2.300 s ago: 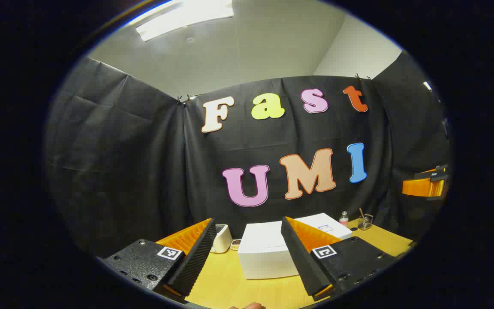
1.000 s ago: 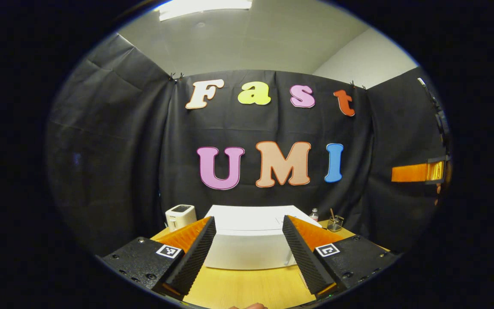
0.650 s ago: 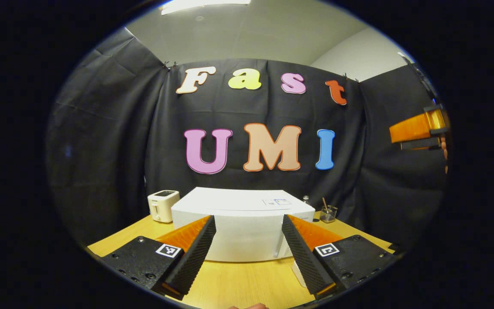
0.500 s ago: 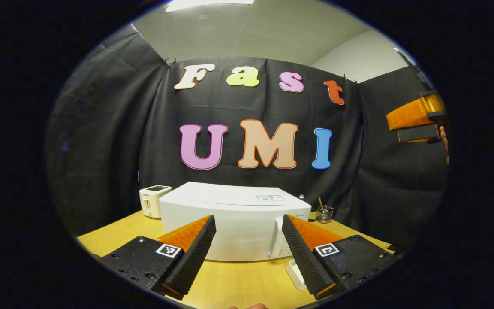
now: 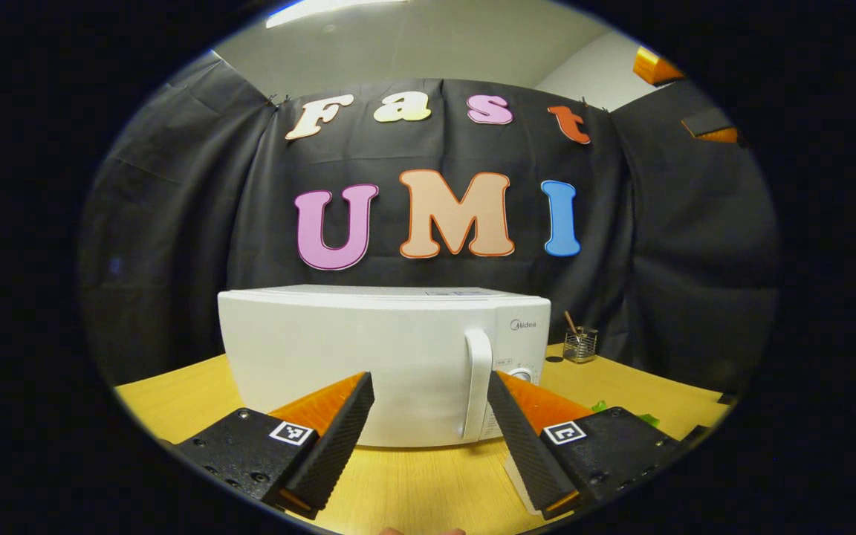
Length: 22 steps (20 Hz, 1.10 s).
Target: Open the microwave oven with the left hand, put the food in, and close the microwave oven.
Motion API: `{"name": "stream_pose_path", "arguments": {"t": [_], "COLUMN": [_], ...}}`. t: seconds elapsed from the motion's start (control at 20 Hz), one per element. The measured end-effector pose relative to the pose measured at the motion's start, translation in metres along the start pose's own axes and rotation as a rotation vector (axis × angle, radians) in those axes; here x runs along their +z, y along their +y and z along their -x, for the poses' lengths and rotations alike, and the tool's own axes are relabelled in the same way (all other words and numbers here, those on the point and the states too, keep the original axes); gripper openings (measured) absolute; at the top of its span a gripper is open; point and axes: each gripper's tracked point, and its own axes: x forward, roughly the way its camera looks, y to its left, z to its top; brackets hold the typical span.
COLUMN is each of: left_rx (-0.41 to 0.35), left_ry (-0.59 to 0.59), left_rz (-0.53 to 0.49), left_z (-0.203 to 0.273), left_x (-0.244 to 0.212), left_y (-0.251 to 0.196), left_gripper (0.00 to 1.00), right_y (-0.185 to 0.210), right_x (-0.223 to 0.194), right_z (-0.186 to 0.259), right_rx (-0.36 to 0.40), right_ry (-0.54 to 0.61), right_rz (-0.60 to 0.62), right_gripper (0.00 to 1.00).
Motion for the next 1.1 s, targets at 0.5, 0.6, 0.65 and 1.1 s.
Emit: {"name": "stream_pose_path", "arguments": {"t": [0.5, 0.6, 0.65, 1.1], "left_rx": [0.002, 0.012, 0.023, 0.069], "left_ry": [0.125, 0.151, 0.163, 0.161], "left_rz": [-0.010, -0.030, -0.038, -0.018], "left_z": [-0.058, -0.068, -0.071, -0.085], "left_x": [-0.066, -0.074, -0.078, -0.084], "left_y": [-0.027, -0.029, -0.028, -0.032], "left_gripper": [0.84, 0.76, 0.71, 0.34], "right_y": [-0.050, -0.068, -0.077, -0.102], "right_x": [0.003, -0.002, -0.009, -0.050], "right_z": [0.025, 0.027, 0.028, 0.022], "right_rx": [-0.028, -0.060, -0.080, -0.104], "right_ry": [-0.022, -0.017, -0.002, 0.079], "right_rz": [-0.020, -0.017, -0.022, 0.005], "right_gripper": [0.91, 0.91, 0.91, 0.91]}}
